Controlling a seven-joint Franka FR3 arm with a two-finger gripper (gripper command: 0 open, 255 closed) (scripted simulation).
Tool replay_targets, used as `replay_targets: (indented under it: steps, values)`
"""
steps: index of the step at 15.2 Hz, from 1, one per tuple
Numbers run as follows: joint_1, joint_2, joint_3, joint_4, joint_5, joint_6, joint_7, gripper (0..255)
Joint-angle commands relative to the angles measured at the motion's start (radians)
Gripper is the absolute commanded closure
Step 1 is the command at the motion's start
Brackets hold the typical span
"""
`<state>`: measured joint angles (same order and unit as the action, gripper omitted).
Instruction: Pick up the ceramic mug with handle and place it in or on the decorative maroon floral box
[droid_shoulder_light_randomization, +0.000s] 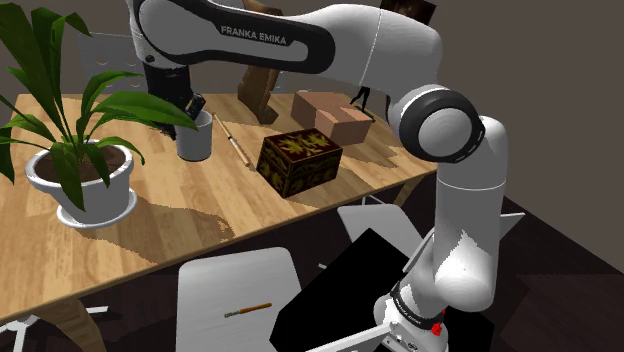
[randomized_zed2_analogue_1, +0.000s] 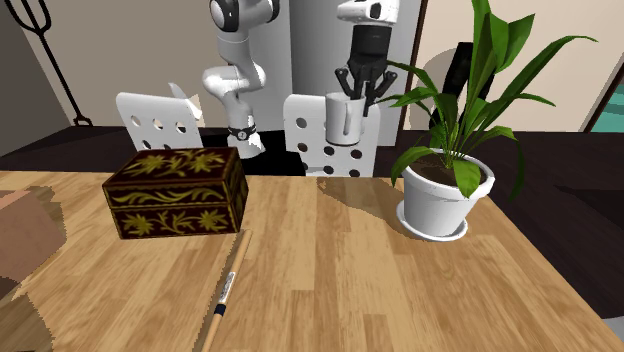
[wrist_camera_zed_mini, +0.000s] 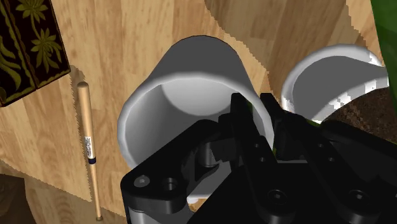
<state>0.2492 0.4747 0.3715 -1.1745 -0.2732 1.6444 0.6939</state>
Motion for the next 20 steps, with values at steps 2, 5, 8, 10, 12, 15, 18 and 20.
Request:
replay_targets:
  steps: [2, 5, 8, 10, 12, 15, 18, 20]
  values:
    - [0.012, 0.014, 0.0, 0.066, -0.004, -0.052, -0.004, 255]
    - [0.025, 0.032, -0.002, 0.136, -0.01, -0.103, -0.01, 255]
    - [-0.054, -0.07, -0.004, -0.014, 0.027, -0.045, -0.062, 255]
    - [-0.101, -0.127, -0.011, -0.092, 0.049, -0.016, -0.101, 255]
    - [-0.144, -0.177, -0.02, -0.159, 0.07, 0.008, -0.144, 255]
    - [-0.201, -0.243, -0.039, -0.242, 0.099, 0.037, -0.211, 255]
    - [-0.252, -0.297, -0.062, -0.307, 0.123, 0.059, -0.281, 255]
    - [-0.283, -0.327, -0.08, -0.342, 0.137, 0.07, -0.328, 255]
